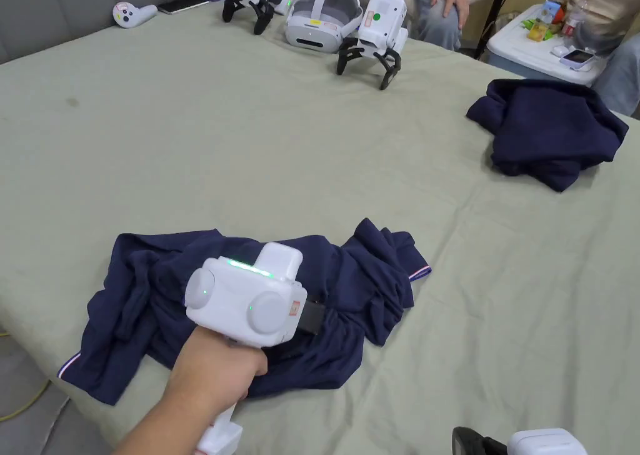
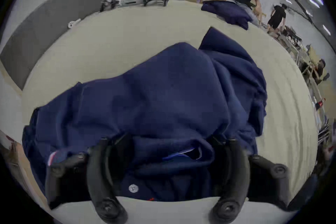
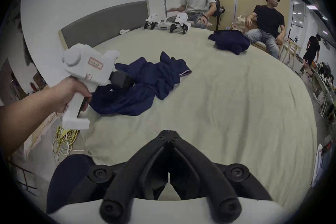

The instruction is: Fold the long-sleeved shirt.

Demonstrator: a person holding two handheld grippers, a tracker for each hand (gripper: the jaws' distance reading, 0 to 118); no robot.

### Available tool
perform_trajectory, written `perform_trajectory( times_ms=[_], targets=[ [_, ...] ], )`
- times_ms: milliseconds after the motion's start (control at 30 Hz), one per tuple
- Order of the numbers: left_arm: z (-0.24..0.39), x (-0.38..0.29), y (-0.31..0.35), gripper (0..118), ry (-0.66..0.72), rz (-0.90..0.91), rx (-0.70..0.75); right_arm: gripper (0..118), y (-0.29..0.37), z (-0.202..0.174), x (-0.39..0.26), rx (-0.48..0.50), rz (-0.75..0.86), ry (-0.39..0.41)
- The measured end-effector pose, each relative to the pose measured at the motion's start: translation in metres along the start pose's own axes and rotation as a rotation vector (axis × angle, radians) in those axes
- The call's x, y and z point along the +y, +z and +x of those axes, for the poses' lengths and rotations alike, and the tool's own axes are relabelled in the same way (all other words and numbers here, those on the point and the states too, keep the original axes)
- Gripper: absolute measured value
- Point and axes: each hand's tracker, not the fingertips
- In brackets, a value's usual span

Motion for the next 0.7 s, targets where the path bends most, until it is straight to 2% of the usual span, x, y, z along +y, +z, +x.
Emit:
perform_trajectory(
  times_ms=[33, 67, 100, 233, 300, 533, 700],
  targets=[
    [-0.002, 0.003, 0.006, 58, -0.003, -0.003, -0.023, 0, 0.001, 0.001, 0.000, -0.002, 0.001, 0.001],
    [-0.003, 0.005, 0.012, 21, 0.008, 0.010, -0.040, 0, 0.003, 0.003, 0.000, -0.002, 0.007, -0.002],
    [0.000, 0.005, 0.017, 21, 0.009, 0.040, 0.009, 0, 0.005, 0.005, 0.000, 0.001, 0.013, -0.007],
    [0.007, 0.008, 0.043, 21, 0.022, 0.039, 0.005, 0, 0.021, 0.012, 0.002, -0.002, 0.047, -0.026],
    [0.014, 0.018, 0.069, 21, 0.022, 0.105, -0.030, 0, 0.037, 0.016, 0.003, -0.019, 0.077, -0.034],
    [0.074, 0.093, 0.201, 21, -0.053, 0.348, -0.058, 0, 0.107, 0.037, 0.004, -0.085, 0.192, -0.074],
    [0.141, 0.139, 0.329, 21, -0.112, 0.575, -0.103, 0, 0.168, 0.057, -0.003, -0.155, 0.267, -0.109]
  ],
)
